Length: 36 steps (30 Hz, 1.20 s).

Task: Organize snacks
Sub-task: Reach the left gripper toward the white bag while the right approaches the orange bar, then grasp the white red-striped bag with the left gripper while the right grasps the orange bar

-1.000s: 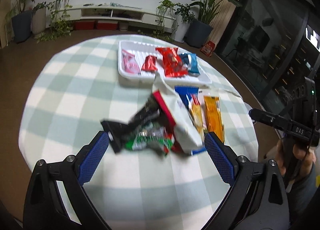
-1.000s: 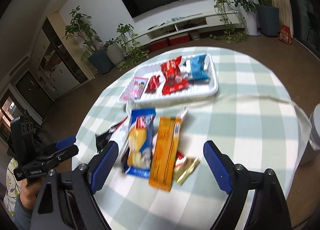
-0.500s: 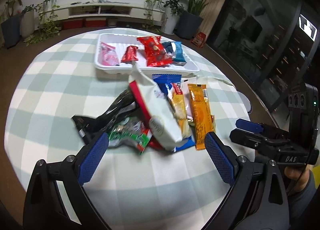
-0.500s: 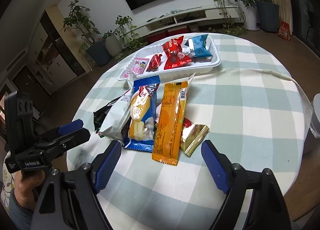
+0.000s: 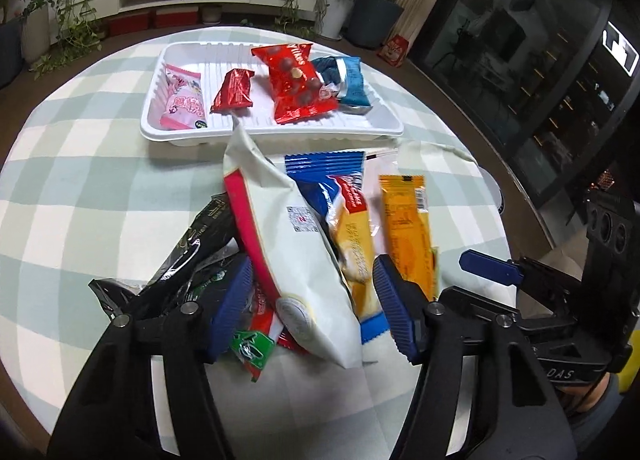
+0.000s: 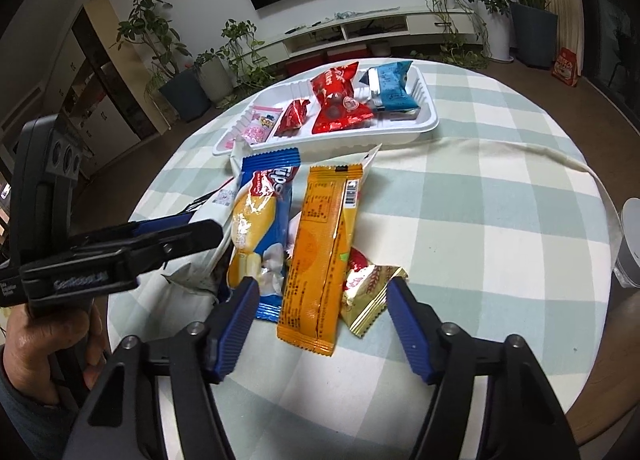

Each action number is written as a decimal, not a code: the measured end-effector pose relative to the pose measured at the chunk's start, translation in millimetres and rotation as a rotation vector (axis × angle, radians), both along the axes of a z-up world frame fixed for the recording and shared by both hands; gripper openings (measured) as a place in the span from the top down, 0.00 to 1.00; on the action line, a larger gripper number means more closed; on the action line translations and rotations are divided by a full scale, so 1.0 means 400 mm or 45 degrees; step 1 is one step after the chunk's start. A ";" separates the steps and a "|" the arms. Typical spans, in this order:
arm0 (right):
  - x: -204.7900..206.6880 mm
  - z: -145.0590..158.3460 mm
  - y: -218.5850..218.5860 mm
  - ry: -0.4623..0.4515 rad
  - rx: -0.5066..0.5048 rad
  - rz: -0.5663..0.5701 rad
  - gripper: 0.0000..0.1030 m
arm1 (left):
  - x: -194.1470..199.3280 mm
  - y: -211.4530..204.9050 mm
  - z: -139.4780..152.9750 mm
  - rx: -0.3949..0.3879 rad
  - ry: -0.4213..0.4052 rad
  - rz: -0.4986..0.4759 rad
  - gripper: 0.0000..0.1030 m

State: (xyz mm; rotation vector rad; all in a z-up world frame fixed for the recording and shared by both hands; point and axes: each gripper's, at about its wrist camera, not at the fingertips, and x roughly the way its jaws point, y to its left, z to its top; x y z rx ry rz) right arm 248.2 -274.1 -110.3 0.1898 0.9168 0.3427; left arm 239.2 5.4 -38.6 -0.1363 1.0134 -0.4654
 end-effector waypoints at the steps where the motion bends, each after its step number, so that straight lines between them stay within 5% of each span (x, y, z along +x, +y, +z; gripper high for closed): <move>1: 0.001 -0.002 0.000 0.004 0.001 0.001 0.34 | 0.003 0.001 -0.004 0.001 0.002 0.001 0.42; 9: 0.009 -0.009 0.006 0.029 0.006 0.010 0.40 | 0.012 0.008 -0.025 -0.022 0.023 -0.020 0.42; 12: 0.013 -0.009 0.015 0.031 -0.002 0.021 0.42 | 0.021 0.017 -0.027 -0.027 0.028 -0.016 0.53; 31: 0.059 -0.021 0.057 0.085 -0.047 0.058 0.48 | 0.051 0.000 -0.062 0.098 0.069 -0.075 0.62; 36: 0.053 -0.021 0.066 0.078 -0.099 0.080 0.59 | 0.049 -0.007 -0.063 0.123 0.063 -0.097 0.65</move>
